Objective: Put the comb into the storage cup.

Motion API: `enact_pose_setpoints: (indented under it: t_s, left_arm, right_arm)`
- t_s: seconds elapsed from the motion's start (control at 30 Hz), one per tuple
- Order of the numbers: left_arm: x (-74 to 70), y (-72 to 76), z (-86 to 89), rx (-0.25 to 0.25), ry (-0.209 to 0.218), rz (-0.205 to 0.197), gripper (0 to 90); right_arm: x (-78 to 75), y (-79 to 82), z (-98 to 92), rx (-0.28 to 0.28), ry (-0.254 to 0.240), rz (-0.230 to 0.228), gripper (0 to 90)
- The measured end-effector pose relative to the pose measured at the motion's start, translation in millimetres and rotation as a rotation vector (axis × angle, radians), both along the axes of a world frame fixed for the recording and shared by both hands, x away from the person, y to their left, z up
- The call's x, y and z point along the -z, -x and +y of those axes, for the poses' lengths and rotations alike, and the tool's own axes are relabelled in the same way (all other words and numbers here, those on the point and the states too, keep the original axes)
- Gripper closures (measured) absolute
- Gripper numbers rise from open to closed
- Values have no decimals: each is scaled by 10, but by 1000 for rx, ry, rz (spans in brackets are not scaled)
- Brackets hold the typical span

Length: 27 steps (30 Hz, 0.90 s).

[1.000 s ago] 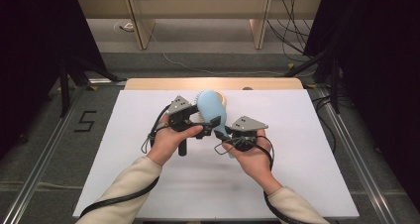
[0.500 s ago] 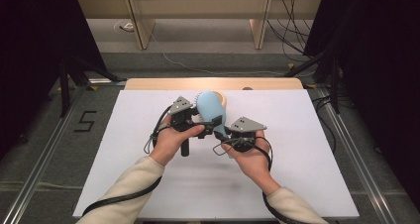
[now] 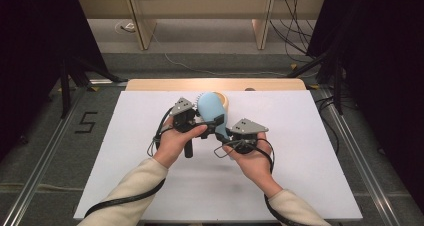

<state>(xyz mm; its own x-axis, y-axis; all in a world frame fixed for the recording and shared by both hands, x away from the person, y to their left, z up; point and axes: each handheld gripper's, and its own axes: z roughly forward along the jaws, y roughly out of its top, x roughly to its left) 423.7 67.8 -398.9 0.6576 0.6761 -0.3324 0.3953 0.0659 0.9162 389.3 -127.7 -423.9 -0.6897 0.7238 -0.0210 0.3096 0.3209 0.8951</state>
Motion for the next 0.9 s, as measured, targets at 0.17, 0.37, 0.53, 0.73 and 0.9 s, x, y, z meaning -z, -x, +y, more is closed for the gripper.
enact_pose_setpoints:
  t_s: [0.17,0.37,0.53,0.73,0.9]
  left_arm:
    - [1,4,2,11,21,6,347]
    - [1,8,6,25,55,18,403]
    - [1,15,-2,37,76,29,451]
    - [-7,40,-24,53,61,11,483]
    - [-25,58,-34,63,47,-13,493]
  right_arm:
    - [2,5,8,-2,2,-4,704]
    - [0,8,6,1,-1,-9,704]
    - [3,0,2,-3,-1,-9,703]
    - [19,-9,4,-4,3,-11,702]
    - [17,-10,4,-6,2,-14,700]
